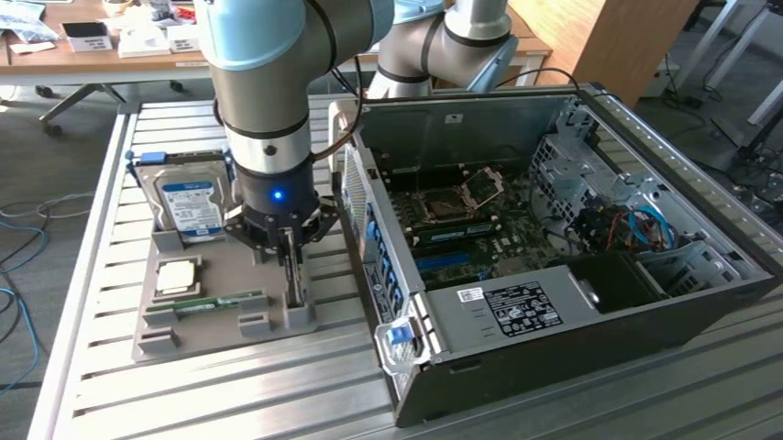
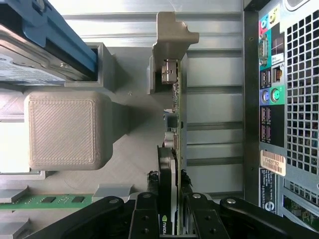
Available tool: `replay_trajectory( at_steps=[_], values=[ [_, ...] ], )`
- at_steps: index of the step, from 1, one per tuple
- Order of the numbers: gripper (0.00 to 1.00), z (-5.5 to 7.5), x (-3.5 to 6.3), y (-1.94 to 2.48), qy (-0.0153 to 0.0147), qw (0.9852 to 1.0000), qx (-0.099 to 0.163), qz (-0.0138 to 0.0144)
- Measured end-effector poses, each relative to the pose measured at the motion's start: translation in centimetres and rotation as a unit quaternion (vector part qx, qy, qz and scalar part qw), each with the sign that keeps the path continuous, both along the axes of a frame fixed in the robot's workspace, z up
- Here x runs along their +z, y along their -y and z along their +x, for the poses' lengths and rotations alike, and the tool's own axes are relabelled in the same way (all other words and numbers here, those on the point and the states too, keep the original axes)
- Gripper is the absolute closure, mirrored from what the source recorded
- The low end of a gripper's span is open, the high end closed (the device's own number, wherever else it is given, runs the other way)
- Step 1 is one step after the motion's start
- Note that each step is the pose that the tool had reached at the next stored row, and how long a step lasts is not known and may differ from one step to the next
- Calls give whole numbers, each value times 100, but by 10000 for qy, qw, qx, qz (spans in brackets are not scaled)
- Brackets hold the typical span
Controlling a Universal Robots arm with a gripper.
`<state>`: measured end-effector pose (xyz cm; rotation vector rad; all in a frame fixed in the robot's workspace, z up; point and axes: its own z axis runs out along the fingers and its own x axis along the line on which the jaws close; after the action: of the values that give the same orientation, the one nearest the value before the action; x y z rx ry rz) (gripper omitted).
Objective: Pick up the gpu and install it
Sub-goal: 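Pick up the gpu and move the gpu toward the slot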
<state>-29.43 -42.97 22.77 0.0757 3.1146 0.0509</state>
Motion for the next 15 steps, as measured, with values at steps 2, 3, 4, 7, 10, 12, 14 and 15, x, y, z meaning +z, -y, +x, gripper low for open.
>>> replay_trajectory(
  at_steps=[2, 3, 4, 7, 10, 12, 14, 15],
  values=[
    [73, 0, 0, 0, 0, 10000, 0, 0],
    [73, 0, 0, 0, 0, 10000, 0, 0],
    [73, 0, 0, 0, 1, 10000, 0, 1],
    [73, 0, 40, 0, 0, 10000, 0, 0],
    [73, 0, 101, 0, 0, 10000, 0, 0],
    [73, 0, 149, 0, 0, 10000, 0, 0],
    [73, 0, 192, 0, 0, 10000, 0, 0],
    [73, 0, 216, 0, 0, 10000, 0, 0]
  ],
)
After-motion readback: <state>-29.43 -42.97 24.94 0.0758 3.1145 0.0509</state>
